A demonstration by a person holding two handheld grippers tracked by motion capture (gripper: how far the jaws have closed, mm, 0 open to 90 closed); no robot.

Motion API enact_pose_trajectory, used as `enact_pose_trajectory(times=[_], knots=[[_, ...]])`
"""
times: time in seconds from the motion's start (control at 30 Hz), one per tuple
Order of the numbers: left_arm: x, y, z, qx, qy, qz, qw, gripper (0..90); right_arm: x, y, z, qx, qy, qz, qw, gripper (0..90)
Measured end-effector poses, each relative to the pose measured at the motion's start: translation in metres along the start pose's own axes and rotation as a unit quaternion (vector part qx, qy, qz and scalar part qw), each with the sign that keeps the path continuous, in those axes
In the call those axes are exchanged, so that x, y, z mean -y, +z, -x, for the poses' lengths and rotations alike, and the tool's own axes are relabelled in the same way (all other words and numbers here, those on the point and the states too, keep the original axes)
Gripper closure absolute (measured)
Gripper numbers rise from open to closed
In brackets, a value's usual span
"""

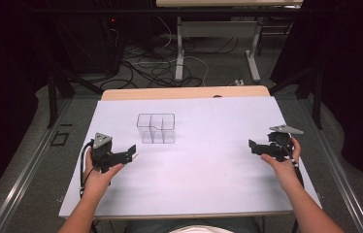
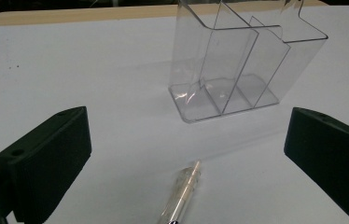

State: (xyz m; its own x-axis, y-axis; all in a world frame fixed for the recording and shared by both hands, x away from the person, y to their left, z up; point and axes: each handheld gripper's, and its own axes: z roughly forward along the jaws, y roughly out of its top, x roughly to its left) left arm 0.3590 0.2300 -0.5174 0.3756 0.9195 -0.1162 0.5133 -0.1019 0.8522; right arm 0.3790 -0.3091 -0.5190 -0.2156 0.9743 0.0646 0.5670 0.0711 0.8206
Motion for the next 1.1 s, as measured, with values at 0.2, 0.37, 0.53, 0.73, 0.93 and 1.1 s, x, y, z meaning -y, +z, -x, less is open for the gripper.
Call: enact_pose_trajectory(times=[0.2, 0.37, 0.53, 0.73, 0.93, 1.1], knots=[[-0.003, 0.0, -0.004, -0.009, -0.009, 0.0, 0.9999, 2.7, 0.0, -0.002, -0.002, 0.003, 0.002, 0.003, 1.0, 0.0], [-0.009, 0.0, -0.005, -0.01, -0.029, 0.008, 0.9995, 4.8, -0.002, -0.003, -0.007, 0.004, -0.008, 0.011, 0.9999, 0.0], [-0.014, 0.001, -0.004, -0.009, -0.028, 0.012, 0.9995, 7.3, -0.002, -0.006, -0.008, 0.005, -0.008, 0.016, 0.9998, 0.0], [-0.027, 0.005, -0.001, -0.01, -0.028, 0.016, 0.9994, 13.1, 0.001, -0.007, -0.005, 0.006, 0.0, 0.017, 0.9998, 0.0], [-0.043, 0.012, 0.001, -0.021, -0.031, 0.012, 0.9992, 22.9, 0.003, -0.005, -0.002, 0.003, 0.007, 0.023, 0.9997, 0.5], [-0.049, 0.015, 0.003, -0.038, -0.031, -0.001, 0.9988, 34.5, 0.004, -0.004, -0.003, 0.003, 0.01, 0.017, 0.9998, 0.9]])
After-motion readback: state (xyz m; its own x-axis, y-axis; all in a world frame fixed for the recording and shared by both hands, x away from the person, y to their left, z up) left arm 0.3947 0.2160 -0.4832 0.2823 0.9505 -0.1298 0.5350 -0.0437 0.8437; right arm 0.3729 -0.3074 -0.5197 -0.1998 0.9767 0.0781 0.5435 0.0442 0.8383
